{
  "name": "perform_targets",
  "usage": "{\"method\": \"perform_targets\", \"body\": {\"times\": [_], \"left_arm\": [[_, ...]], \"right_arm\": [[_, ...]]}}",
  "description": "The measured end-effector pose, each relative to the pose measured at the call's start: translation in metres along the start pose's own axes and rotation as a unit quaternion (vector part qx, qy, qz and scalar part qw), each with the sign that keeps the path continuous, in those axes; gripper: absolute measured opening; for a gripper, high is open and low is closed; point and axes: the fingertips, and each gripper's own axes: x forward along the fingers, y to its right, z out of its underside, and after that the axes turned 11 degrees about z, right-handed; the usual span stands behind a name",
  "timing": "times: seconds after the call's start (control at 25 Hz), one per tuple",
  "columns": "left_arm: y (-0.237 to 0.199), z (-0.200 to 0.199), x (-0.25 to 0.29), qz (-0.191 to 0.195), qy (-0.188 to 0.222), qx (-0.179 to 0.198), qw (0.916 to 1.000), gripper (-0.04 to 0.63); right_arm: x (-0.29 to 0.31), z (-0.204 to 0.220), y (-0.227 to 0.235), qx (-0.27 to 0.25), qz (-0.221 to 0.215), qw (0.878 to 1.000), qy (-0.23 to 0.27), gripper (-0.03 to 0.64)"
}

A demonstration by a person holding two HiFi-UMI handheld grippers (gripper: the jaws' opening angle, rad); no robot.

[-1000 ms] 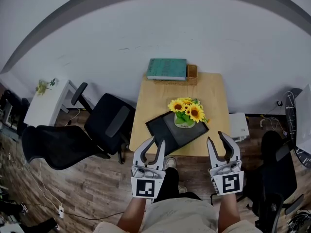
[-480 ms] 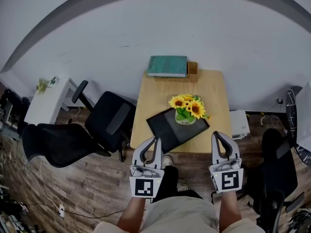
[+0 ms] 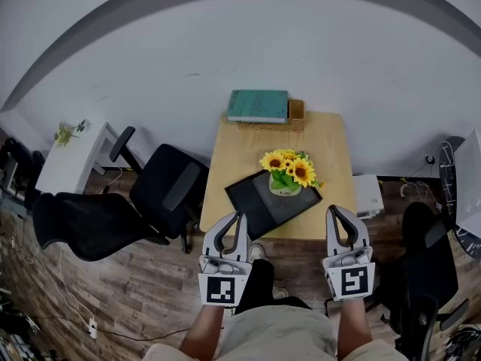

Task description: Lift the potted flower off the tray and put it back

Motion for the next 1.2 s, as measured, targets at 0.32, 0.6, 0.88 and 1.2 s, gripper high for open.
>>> {"method": "perform_targets", "body": {"times": [0.32, 0.6, 0.88, 1.2], "left_arm": [[0.0031, -0.0005, -0.0002, 0.000, 0.002, 0.000, 1.0000, 0.008], [0.0045, 0.0013, -0.0012, 0.000, -0.002, 0.001, 1.0000, 0.008], [0.0052, 0.0009, -0.0028, -0.002, 0.001, -0.001, 1.0000, 0.008], [0.0095, 0.0007, -0.0048, -0.002, -0.002, 0.000, 1.0000, 0.008]], "right_arm": [[-0.0029, 0.0017, 0.0033, 0.005, 0.005, 1.000, -0.001, 0.018], [-0.0039, 0.0051, 0.0049, 0.009, 0.007, 1.000, -0.006, 0.018], [-0.0057, 0.0067, 0.0043, 0.012, 0.007, 1.000, -0.007, 0.018], [-0.0093, 0.0065, 0.0066, 0.009, 0.007, 1.000, -0.005, 0.018]]}}
